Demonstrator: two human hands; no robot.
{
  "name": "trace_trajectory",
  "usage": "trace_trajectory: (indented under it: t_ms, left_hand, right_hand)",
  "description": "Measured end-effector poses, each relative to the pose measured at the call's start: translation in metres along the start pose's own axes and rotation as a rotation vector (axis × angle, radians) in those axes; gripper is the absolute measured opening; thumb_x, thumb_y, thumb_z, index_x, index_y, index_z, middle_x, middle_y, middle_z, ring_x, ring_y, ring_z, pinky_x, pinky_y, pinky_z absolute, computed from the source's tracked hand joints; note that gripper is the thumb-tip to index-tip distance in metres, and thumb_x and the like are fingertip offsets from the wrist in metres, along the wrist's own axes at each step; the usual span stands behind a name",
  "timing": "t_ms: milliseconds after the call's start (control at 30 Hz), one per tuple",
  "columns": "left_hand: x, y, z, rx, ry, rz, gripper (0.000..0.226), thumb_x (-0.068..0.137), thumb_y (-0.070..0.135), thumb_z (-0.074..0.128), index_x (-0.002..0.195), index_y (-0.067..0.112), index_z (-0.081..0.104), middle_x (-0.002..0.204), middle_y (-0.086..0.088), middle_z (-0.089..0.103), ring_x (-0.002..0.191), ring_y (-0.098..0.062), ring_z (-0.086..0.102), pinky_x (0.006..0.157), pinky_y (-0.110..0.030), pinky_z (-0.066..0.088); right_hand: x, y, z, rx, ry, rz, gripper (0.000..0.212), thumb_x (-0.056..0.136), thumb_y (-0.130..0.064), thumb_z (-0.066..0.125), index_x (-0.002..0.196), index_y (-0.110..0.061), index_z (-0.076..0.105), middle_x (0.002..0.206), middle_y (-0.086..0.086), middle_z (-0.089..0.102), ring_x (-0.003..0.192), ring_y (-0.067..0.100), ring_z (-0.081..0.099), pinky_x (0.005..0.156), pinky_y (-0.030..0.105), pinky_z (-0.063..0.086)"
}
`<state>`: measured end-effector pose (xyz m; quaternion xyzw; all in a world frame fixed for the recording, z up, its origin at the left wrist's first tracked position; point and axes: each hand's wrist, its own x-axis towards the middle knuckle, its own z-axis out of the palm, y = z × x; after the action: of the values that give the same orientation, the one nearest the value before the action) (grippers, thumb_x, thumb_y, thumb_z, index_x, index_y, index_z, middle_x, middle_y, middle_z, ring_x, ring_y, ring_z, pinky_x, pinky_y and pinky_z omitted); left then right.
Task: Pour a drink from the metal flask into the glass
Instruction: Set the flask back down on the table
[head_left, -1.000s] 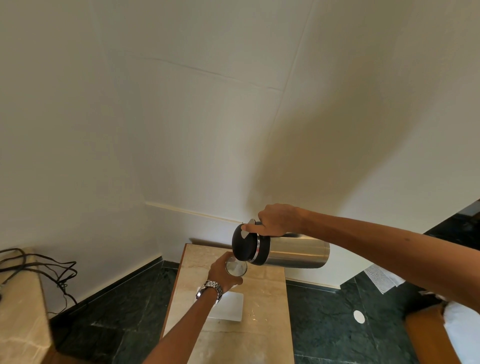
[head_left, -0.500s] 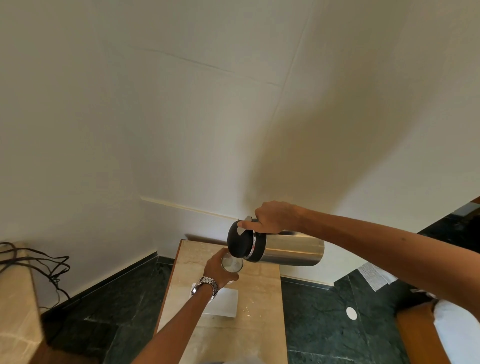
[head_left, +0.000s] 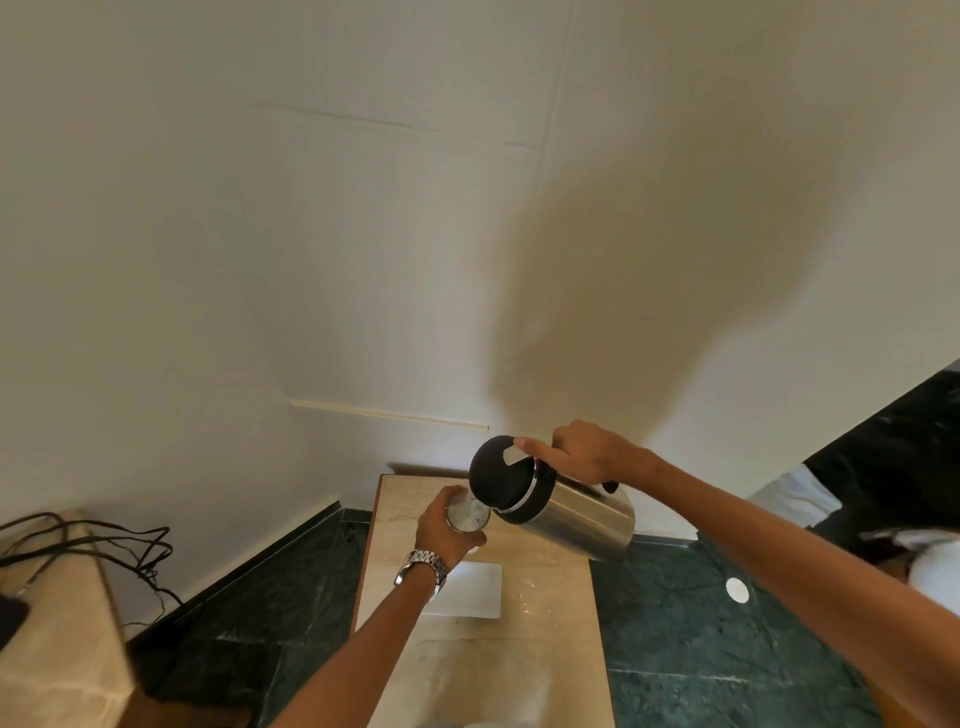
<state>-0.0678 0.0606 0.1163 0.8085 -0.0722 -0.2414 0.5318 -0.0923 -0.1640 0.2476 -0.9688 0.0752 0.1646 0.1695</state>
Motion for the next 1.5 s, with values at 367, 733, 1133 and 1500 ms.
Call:
trace_trajectory:
  t_ms: [367, 733, 1133, 1500]
  left_hand:
    - [0.025, -0.053, 0.040, 0.036, 0.051, -0.189, 0.078, 0.057, 0.004, 0.089, 0.122, 0.022, 0.051, 0.121, -0.006, 0.060, 0.109, -0.028, 0.058, 0.086, -0.034, 0.055]
    - [0.108, -0.211, 0.094, 0.166, 0.036, -0.247, 0.075, 0.049, 0.012, 0.089, 0.109, 0.034, 0.050, 0.111, 0.003, 0.062, 0.099, -0.020, 0.062, 0.077, -0.031, 0.054]
    - [0.139, -0.300, 0.134, 0.208, 0.059, -0.298, 0.074, 0.046, 0.017, 0.088, 0.100, 0.045, 0.045, 0.097, 0.022, 0.058, 0.087, 0.008, 0.055, 0.062, -0.015, 0.042]
    - [0.147, -0.326, 0.130, 0.249, 0.070, -0.258, 0.077, 0.045, 0.021, 0.089, 0.101, 0.045, 0.042, 0.098, 0.025, 0.056, 0.088, 0.012, 0.053, 0.064, -0.010, 0.039]
  right_hand:
    - [-0.043, 0.062, 0.171, 0.968, 0.546, 0.730, 0.079, 0.090, -0.075, 0.032, 0.065, -0.008, 0.065, 0.061, 0.011, 0.065, 0.065, 0.029, 0.066, 0.064, 0.039, 0.051]
    - [0.013, 0.105, 0.326, 1.303, 0.866, 0.965, 0.049, 0.092, -0.047, 0.042, 0.059, -0.011, 0.052, 0.056, 0.009, 0.047, 0.056, 0.025, 0.045, 0.056, 0.044, 0.039]
    - [0.049, 0.146, 0.410, 1.316, 0.936, 0.947, 0.048, 0.084, -0.050, 0.045, 0.054, -0.014, 0.049, 0.055, 0.013, 0.042, 0.056, 0.026, 0.038, 0.053, 0.050, 0.035]
    - [0.061, 0.133, 0.438, 1.359, 1.027, 0.943, 0.061, 0.082, -0.060, 0.037, 0.089, -0.011, 0.072, 0.065, 0.008, 0.058, 0.061, 0.023, 0.054, 0.063, 0.038, 0.046]
